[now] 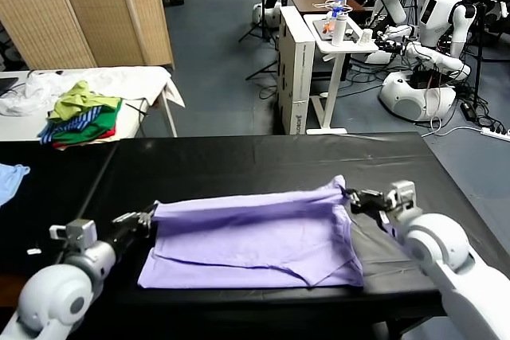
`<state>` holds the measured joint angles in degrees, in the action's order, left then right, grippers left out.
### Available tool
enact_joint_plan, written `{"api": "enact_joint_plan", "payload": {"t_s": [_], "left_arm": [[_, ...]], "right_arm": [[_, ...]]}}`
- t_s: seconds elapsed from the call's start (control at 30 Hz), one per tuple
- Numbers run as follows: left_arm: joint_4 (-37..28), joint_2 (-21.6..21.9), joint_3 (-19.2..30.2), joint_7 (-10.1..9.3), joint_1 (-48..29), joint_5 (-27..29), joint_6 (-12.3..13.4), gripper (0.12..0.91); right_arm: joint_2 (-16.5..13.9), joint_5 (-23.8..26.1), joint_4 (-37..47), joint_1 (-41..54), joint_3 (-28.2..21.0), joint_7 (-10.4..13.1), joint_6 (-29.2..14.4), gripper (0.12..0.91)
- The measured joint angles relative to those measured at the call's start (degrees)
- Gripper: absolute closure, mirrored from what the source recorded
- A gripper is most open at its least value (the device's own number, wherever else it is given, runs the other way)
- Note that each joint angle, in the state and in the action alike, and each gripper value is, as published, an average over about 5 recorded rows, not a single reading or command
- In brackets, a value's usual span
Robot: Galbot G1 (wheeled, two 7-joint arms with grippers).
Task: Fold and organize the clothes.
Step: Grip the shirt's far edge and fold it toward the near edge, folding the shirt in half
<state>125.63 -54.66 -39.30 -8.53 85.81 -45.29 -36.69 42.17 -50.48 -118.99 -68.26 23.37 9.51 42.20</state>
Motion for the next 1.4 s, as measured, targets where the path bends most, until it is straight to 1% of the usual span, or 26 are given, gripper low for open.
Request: {"api": "enact_joint_plan", "payload": {"t_s": [0.17,0.33,0.57,0.8,0.87,0.9,0.93,0.97,1.0,1.03,1.07,1.1,1.13,1.23,1.27,1.3,1.33,1.4], "left_arm": [[1.4,-1.6,-1.6,0.49,3.9,2.2,-0.8,0.882],[1.6,-2.9,-2.2,1.37,6.9,4.6,-0.8,0.882],[1.6,-4.2,-1.9,1.68,9.4,6.9,-0.8,0.882],[1.3,-5.0,-1.1,1.67,10.0,9.4,-0.4,0.882],[1.2,-5.2,-1.0,1.65,10.0,9.7,-0.3,0.882],[1.2,-5.3,-1.0,1.62,10.0,9.9,-0.3,0.877],[1.3,-5.4,-1.0,1.55,10.0,10.1,-0.3,0.871],[1.3,-5.6,-0.9,1.48,10.0,10.3,-0.3,0.847],[1.4,-5.7,-0.9,1.39,10.0,10.6,-0.3,0.805],[1.6,-5.9,-0.9,1.27,10.0,10.9,-0.3,0.762],[1.8,-6.1,-0.9,1.15,10.0,11.1,-0.4,0.706],[2.1,-6.3,-0.9,1.05,10.2,11.2,-0.4,0.632],[2.3,-6.6,-1.1,0.95,10.3,11.4,-0.4,0.574],[3.1,-7.3,-1.7,0.69,10.9,12.0,-0.5,0.384],[3.4,-7.6,-1.9,0.56,11.1,12.2,-0.4,0.328],[3.6,-7.8,-2.2,0.37,11.1,12.3,-0.3,0.262],[3.7,-8.0,-2.4,0.14,11.1,12.4,0.0,0.215],[3.7,-8.5,-2.5,-0.34,10.7,12.3,0.6,0.152]], "right_arm": [[-0.9,0.3,-1.9,-3.1,1.2,0.0,0.0,0.885],[-1.1,1.5,-3.0,-6.1,1.9,-0.1,0.0,0.885],[-0.5,2.4,-3.5,-9.0,2.0,-0.2,0.0,0.885],[0.5,2.9,-4.5,-10.8,1.3,-0.4,0.0,0.883],[0.6,2.9,-5.0,-11.3,1.7,-0.7,0.0,0.854],[0.6,2.9,-5.3,-11.6,2.0,-1.0,0.0,0.820],[0.6,2.9,-5.6,-11.9,2.4,-1.2,0.0,0.767],[0.6,2.8,-5.9,-12.2,2.8,-1.3,0.0,0.716],[0.5,2.6,-6.2,-12.5,3.4,-1.5,0.0,0.659],[0.6,2.3,-6.6,-12.7,3.9,-1.6,0.0,0.583],[0.6,2.0,-6.9,-13.0,4.5,-1.7,0.0,0.526],[0.7,1.7,-7.2,-13.2,5.2,-1.8,0.0,0.469],[0.8,1.3,-7.4,-13.4,5.8,-1.8,0.0,0.393],[1.6,0.6,-7.6,-13.2,7.3,-1.3,0.0,0.224],[1.9,0.5,-7.4,-12.9,7.5,-0.8,0.0,0.183],[2.3,0.5,-7.1,-12.5,7.6,-0.2,0.0,0.160],[2.8,0.6,-6.6,-12.0,7.5,0.4,0.0,0.136],[4.1,0.9,-5.4,-10.7,7.0,1.8,-0.6,0.124]]}}
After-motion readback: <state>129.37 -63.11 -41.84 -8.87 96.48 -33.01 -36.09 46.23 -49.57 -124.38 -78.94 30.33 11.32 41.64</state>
